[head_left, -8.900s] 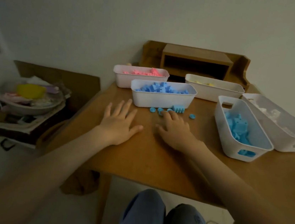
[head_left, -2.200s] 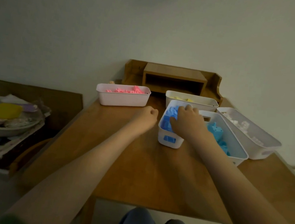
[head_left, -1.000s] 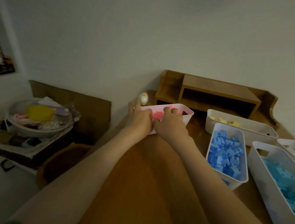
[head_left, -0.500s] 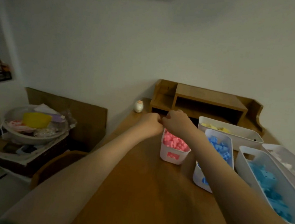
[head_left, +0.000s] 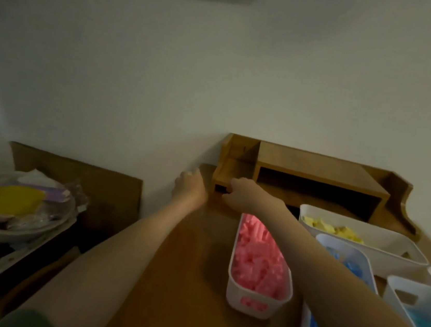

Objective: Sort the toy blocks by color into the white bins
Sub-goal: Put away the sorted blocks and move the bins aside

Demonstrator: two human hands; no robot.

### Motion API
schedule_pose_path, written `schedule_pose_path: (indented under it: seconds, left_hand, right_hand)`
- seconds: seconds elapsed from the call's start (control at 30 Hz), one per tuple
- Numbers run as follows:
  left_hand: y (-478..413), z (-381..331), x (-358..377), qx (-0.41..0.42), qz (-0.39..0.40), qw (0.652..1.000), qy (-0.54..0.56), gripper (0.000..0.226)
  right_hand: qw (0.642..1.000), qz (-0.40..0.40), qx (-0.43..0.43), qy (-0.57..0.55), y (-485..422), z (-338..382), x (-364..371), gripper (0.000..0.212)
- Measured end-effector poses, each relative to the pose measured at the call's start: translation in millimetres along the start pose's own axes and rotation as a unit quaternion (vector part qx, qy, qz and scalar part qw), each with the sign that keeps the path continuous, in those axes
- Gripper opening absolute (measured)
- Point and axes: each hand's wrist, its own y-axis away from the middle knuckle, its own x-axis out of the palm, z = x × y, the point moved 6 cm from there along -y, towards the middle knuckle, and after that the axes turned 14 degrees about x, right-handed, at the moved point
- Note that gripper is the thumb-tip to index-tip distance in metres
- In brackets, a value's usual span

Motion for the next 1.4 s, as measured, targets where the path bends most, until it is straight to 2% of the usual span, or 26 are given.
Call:
schedule_pose_path:
  seconds: [0.13, 0.27, 0.37, 0.47, 0.53, 0.6, 0.7, 0.8, 0.93, 1.07, 1.17, 1.27, 1.4]
  left_hand:
    - [-21.7, 14.0, 15.2, -0.026, -0.011, 0.999, -0.033, 0.064]
    - [-38.2, 31.1, 22.5, -0.02, -0.039, 0.997, -0.058, 0.039]
    - [-42.2, 34.5, 24.8, -0.006, -0.059, 0.997, -0.04, 0.036]
    - [-39.7, 33.8, 27.7, 0.026, -0.051, 0.997, -0.06, 0.04]
    - [-33.5, 31.3, 26.4, 0.04, -0.06, 0.997, -0.031, 0.043]
    - [-23.2, 22.0, 16.9, 0.063, -0.092, 0.994, 0.005, 0.047]
    - [-12.9, -7.5, -4.0, 0.143, -0.142, 0.979, 0.021, 0.046]
    - [-17.0, -36.8, -7.2, 0.207, -0.097, 0.973, 0.041, 0.041]
    - [-34.6, -57.7, 14.6, 0.22, -0.018, 0.975, -0.017, 0.036]
    - [-56.2, -67.5, 33.9, 0.236, -0.004, 0.97, -0.057, 0.038]
    - [-70.5, -68.8, 44.4, 0.209, 0.005, 0.978, -0.024, 0.048]
    - [-70.5, -68.5, 51.0, 0.149, 0.038, 0.986, 0.069, 0.064]
    - [-38.7, -72.8, 41.9, 0.133, 0.043, 0.988, 0.061, 0.054]
  right_hand:
    - [1.0, 0.01, -0.015, 0.024, -24.3, -5.6, 6.2, 0.032]
    - [0.999, 0.001, -0.02, 0.025, -40.6, -8.1, 8.5, 0.036]
    - [1.0, 0.011, -0.013, 0.014, -49.5, -12.4, 11.0, 0.04]
    - [1.0, 0.02, -0.006, -0.006, -55.4, -19.1, 9.5, 0.034]
    - [0.999, 0.013, 0.002, -0.03, -58.2, -25.6, 8.1, 0.029]
    - [0.998, 0.002, 0.011, -0.056, -60.3, -31.3, 7.5, 0.024]
    - [0.997, -0.014, 0.033, -0.072, -60.7, -38.0, 7.2, 0.019]
    - [0.995, -0.041, 0.057, -0.071, -60.8, -40.8, 2.1, 0.018]
    - [0.992, -0.046, 0.082, -0.081, -64.1, -50.4, 0.1, 0.012]
    - [0.993, -0.036, 0.089, -0.063, -75.6, -61.5, 5.8, 0.009]
    - [0.995, -0.03, 0.083, -0.037, -87.1, -68.3, 13.5, 0.007]
    - [0.998, -0.014, 0.066, 0.003, -91.6, -70.4, 19.3, 0.012]
    - [0.996, -0.022, 0.074, 0.045, -72.4, -68.8, 8.8, 0.01]
